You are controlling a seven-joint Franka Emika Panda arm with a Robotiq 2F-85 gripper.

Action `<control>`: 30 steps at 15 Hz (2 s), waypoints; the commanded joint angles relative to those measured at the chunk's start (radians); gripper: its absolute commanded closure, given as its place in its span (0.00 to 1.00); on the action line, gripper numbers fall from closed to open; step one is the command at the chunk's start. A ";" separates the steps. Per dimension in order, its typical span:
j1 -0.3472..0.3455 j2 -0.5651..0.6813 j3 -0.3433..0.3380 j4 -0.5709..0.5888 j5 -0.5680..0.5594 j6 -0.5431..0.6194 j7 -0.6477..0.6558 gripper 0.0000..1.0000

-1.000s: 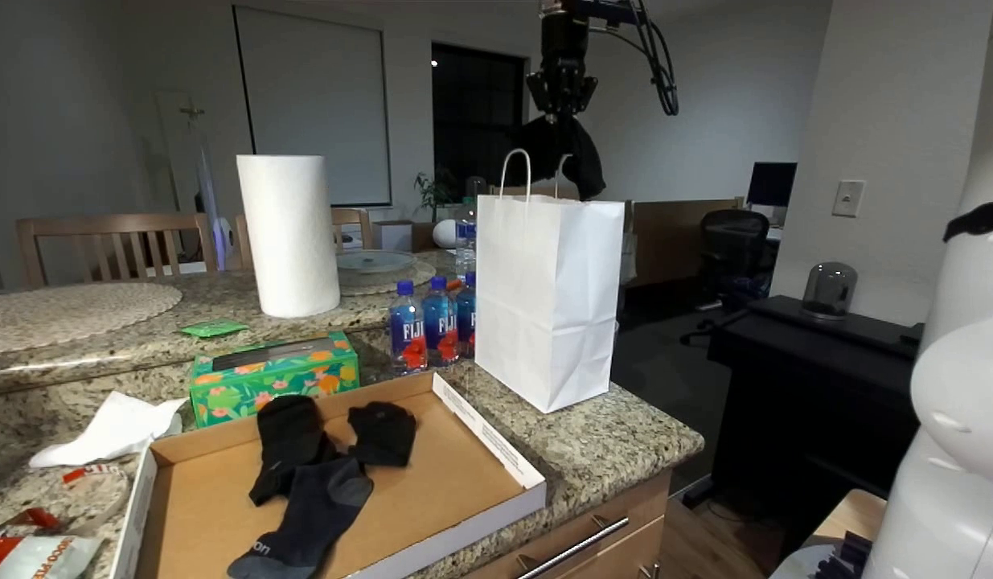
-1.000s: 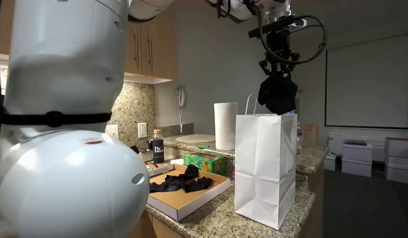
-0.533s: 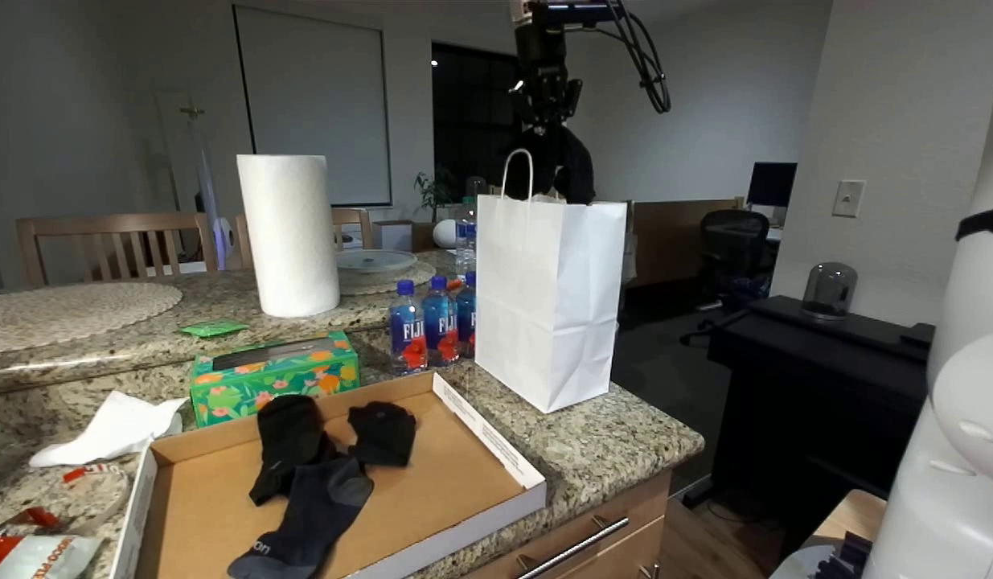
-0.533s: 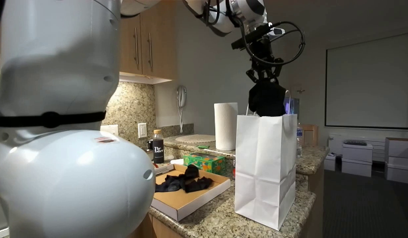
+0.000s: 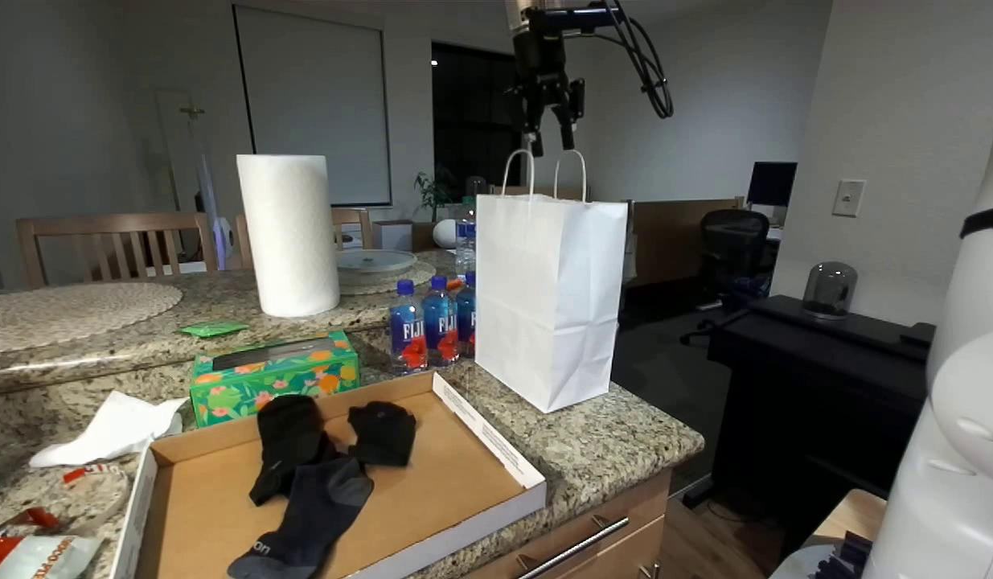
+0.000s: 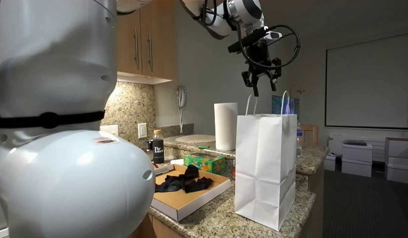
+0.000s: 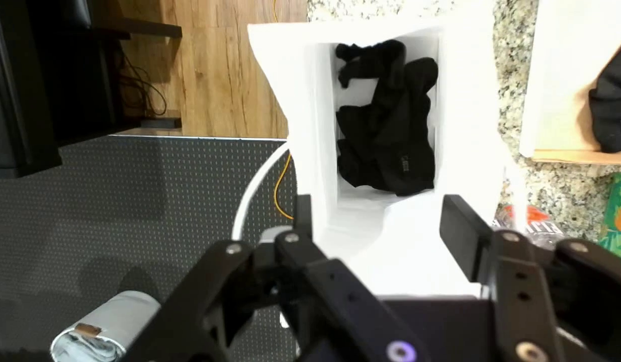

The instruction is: Place the black socks inside the white bag

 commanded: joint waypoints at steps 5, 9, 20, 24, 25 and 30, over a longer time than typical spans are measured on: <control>-0.021 -0.123 0.024 -0.078 0.078 0.063 -0.092 0.00; 0.007 -0.179 0.054 -0.075 0.183 0.067 -0.185 0.00; 0.206 -0.114 0.302 -0.272 0.276 0.303 -0.152 0.00; 0.251 -0.020 0.354 -0.371 0.255 0.422 -0.074 0.00; 0.257 0.017 0.359 -0.384 0.256 0.438 -0.057 0.00; 0.299 0.164 0.364 -0.427 0.218 0.554 0.049 0.00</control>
